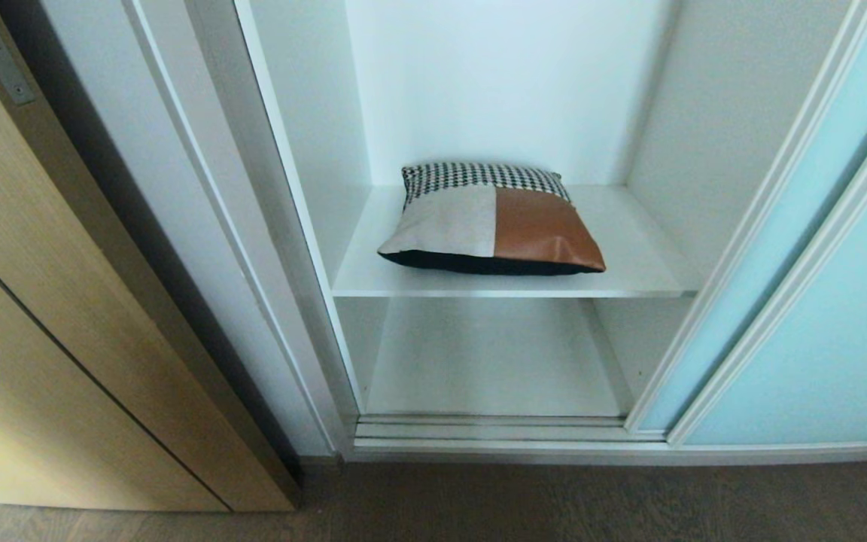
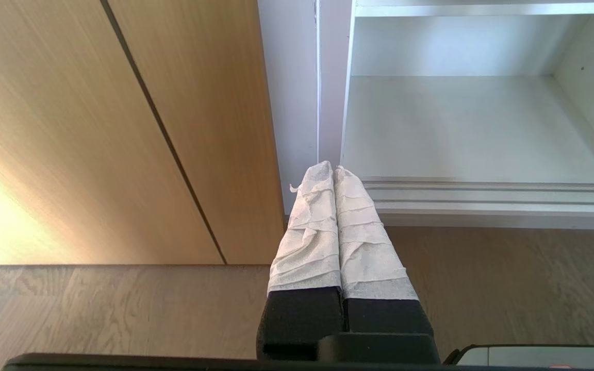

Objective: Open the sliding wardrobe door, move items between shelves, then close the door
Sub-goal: Open the door

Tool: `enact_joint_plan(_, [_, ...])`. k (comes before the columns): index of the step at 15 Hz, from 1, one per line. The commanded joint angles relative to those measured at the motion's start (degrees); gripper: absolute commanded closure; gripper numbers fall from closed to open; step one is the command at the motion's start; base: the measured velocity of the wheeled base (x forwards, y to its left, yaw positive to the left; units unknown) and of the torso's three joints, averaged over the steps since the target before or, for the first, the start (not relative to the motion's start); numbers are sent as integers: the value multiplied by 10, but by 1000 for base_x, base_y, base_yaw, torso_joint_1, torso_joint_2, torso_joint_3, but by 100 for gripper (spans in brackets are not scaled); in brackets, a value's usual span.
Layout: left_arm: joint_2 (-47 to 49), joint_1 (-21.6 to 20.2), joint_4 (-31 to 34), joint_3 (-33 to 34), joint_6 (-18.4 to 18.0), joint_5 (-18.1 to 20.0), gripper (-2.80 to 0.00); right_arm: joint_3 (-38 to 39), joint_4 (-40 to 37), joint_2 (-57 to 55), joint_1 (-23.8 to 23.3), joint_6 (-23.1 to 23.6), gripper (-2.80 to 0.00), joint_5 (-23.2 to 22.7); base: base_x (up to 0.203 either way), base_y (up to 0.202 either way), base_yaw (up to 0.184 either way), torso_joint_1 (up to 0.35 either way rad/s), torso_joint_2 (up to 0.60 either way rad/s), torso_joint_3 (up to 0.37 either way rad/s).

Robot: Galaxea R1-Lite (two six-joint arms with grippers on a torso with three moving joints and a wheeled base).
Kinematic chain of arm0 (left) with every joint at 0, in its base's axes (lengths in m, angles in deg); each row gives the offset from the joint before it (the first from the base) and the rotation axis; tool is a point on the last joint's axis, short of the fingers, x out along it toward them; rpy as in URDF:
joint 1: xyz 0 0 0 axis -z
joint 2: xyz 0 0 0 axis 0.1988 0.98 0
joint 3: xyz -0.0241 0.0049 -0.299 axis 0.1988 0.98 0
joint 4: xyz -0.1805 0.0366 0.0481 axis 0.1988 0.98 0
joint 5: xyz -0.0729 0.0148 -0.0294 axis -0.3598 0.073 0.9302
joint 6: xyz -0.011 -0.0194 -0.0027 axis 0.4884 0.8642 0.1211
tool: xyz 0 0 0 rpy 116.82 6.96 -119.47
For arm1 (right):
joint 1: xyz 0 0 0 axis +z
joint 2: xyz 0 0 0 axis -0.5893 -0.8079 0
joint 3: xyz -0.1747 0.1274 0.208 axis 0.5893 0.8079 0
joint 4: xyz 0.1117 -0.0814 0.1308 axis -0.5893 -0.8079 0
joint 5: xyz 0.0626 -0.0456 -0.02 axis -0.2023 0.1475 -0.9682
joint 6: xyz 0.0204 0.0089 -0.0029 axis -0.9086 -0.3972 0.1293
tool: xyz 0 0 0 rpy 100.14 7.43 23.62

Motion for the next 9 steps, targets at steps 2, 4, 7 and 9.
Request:
enact_joint_plan(2, [1, 0, 0, 1, 0, 0, 0, 85, -12, 148, 1, -1, 0, 3, 0, 0, 0, 0, 0, 0])
enact_joint_plan(4, [1, 0, 0, 1, -1, -1, 0, 162, -24, 205, 0, 10, 0, 5, 0, 0, 0, 0, 0, 0])
enact_joint_plan(7, [1, 0, 0, 1, -1, 0, 0, 246, -27, 244, -12, 25, 0, 6, 0, 0, 0, 0, 0, 0])
enact_joint_plan(9, [1, 0, 0, 1, -1, -1, 0, 275, -32, 276, -27, 27, 0, 4, 0, 0, 0, 0, 0, 0])
